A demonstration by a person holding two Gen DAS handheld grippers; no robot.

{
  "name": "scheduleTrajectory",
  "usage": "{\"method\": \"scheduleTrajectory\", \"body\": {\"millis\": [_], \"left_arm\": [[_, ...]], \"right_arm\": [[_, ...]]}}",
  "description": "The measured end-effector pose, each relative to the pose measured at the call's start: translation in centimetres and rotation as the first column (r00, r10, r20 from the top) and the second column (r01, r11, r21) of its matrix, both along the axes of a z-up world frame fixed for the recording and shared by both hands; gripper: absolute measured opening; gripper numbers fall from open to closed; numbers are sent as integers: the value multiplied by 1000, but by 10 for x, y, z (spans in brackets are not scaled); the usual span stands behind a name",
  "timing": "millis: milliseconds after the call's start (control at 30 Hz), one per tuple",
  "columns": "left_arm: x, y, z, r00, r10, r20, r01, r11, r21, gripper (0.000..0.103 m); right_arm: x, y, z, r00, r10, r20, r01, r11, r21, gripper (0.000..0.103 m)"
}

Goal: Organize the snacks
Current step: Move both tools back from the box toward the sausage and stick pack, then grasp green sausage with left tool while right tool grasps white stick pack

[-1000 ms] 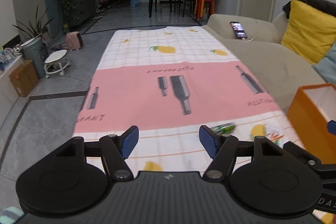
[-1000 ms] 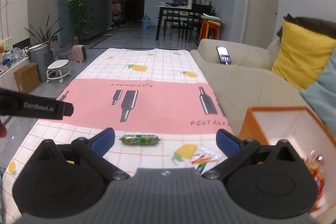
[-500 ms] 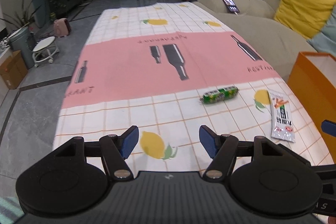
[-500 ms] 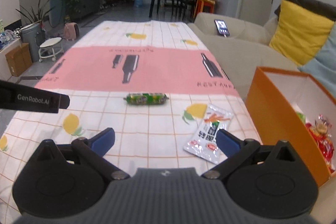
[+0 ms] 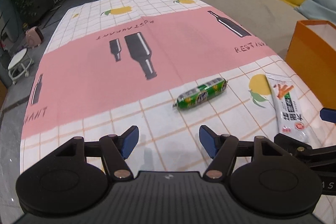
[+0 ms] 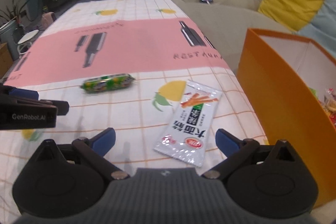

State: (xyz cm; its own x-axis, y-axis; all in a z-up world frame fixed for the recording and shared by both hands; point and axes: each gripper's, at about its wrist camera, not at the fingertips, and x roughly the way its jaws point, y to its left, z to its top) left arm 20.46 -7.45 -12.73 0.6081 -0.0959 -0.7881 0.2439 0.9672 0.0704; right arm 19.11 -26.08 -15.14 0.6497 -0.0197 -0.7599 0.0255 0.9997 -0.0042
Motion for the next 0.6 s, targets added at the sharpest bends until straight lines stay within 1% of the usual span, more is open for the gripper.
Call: {"method": "scheduleTrajectory", "body": {"millis": [267, 333, 400, 500, 600], "left_arm": [[30, -11, -18, 998, -56, 2, 56, 998, 32, 78], [36, -13, -21, 997, -71, 5, 71, 997, 44, 78], [41, -14, -25, 996, -84, 2, 84, 995, 48, 78], [49, -15, -30, 994, -108, -9, 108, 993, 43, 79], [52, -17, -32, 992, -123, 17, 123, 991, 46, 81]], "right_arm": [[31, -19, -25, 997, -53, -56, 55, 998, 34, 98], [36, -22, -30, 996, -60, -71, 63, 997, 49, 96], [41, -23, -35, 995, -62, -81, 66, 996, 58, 96], [44, -19, -39, 997, -45, -55, 46, 998, 31, 97], [48, -16, -40, 999, -23, -35, 25, 999, 33, 97]]}}
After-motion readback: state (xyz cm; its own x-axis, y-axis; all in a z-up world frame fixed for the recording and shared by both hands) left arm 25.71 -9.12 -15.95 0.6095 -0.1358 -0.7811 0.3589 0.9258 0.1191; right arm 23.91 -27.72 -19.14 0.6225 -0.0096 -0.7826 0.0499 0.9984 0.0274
